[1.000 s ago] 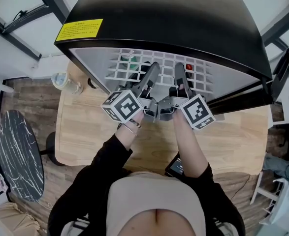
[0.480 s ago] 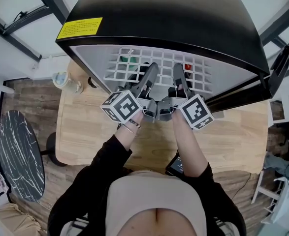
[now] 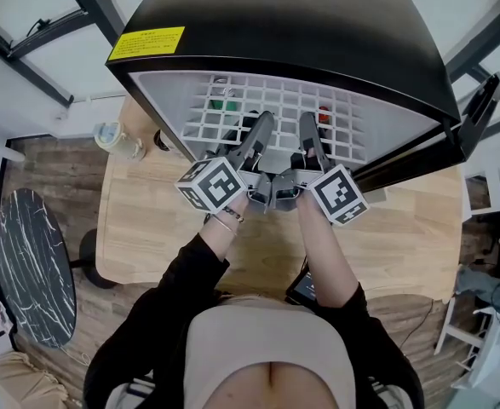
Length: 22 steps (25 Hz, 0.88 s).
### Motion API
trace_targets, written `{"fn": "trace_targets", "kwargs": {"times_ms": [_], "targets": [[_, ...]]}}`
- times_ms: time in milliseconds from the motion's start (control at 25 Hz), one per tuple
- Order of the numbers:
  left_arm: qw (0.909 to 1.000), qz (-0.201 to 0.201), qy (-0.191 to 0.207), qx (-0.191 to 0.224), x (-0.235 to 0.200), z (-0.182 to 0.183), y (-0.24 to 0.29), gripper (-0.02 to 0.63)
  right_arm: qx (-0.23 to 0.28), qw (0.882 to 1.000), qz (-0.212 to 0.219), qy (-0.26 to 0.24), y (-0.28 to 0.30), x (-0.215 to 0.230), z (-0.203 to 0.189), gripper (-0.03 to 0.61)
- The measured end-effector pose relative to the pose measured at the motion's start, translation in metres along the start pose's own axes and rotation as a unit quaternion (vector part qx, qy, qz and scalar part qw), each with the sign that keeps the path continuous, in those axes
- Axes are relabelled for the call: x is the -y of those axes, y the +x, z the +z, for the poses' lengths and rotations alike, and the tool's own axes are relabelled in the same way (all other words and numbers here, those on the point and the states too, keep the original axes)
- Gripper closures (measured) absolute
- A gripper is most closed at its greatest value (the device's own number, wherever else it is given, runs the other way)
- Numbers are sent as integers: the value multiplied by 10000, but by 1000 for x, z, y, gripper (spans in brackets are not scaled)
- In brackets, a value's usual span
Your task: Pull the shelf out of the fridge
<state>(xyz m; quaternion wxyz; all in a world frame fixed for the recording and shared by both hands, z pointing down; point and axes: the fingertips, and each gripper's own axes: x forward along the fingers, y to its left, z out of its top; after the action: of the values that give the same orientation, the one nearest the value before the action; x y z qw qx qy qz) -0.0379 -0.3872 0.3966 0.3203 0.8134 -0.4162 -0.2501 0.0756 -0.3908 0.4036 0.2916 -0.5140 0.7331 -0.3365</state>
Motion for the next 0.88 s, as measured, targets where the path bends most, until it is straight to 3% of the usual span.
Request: {"fn": "trace_targets", "kwargs": {"times_ms": [880], "targets": [[10000, 28, -26, -30, 7, -5, -18, 445, -35, 10000, 37, -4, -18, -6, -6, 445]]}}
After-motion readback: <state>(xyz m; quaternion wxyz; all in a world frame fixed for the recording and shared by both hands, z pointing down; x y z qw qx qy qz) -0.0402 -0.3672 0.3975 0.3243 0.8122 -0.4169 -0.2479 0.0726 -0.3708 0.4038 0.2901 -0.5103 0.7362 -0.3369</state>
